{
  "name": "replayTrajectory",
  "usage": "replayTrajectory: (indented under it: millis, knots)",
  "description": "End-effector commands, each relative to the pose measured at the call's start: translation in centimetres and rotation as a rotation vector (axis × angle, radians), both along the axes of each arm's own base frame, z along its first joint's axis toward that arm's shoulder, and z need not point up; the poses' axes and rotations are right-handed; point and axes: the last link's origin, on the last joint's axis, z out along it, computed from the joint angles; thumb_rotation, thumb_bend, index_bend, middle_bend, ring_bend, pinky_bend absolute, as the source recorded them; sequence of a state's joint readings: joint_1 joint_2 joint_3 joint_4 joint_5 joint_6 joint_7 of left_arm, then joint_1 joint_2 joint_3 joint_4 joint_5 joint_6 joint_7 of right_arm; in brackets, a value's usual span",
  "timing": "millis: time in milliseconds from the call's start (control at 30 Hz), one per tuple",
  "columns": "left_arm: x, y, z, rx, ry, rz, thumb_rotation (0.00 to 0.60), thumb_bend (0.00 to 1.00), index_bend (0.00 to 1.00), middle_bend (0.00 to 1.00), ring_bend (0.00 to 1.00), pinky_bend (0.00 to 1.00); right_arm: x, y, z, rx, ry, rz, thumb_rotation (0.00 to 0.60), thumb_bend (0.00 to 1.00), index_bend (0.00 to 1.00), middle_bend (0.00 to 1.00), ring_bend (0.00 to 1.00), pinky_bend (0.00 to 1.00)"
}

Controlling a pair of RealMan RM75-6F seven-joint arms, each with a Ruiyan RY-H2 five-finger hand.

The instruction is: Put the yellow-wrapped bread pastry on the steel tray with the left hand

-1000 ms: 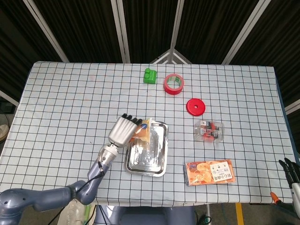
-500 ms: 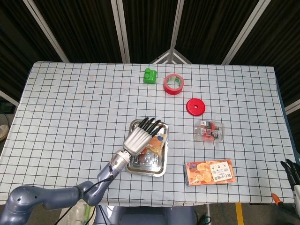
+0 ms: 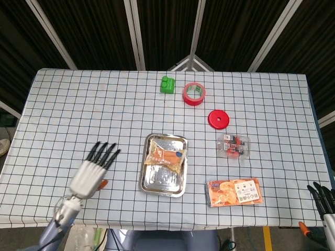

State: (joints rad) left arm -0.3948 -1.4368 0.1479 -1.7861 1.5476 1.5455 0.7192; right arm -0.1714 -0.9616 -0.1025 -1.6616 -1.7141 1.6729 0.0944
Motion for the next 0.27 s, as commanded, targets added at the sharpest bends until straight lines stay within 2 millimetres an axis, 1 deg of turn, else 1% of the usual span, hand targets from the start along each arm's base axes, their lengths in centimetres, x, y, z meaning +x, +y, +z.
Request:
replayTrajectory:
  millis: [33,67,100,167,267]
  knots:
    - [-7.5,-8.3,3.7,0.114,0.069,0.152,0.6,0.05,0.0,0.0,0.0,0.01,0.3,0.7,0.1,-0.006,0.002,0.014,0.6,0.3,0.0,0.0,0.0,0.0]
    - [-8.1,-8.8,3.9,0.1,0.094,0.162,0.6,0.05,0.0,0.0,0.0,0.01,0.5,1.0,0.1,-0.011,0.005,0.026,0.6,0.3,0.0,0.0,0.0,0.0]
    - [-8.2,-9.1,4.4,0.097,0.098,0.156,0.6,0.05,0.0,0.0,0.0,0.01,0.7,1.3,0.2,-0.018,0.003,0.041,0.6,0.3,0.0,0.0,0.0,0.0]
    - [-7.8,-9.2,5.7,0.158,0.028,0.137,0.6,0.05,0.0,0.0,0.0,0.01,1.1,1.9,0.1,-0.024,0.003,0.065,0.6,0.3,0.0,0.0,0.0,0.0]
    - [-7.9,-9.7,6.7,0.177,-0.015,0.113,0.6,0.05,0.0,0.0,0.0,0.01,1.3,2.1,0.0,-0.028,-0.003,0.076,0.6,0.3,0.0,0.0,0.0,0.0]
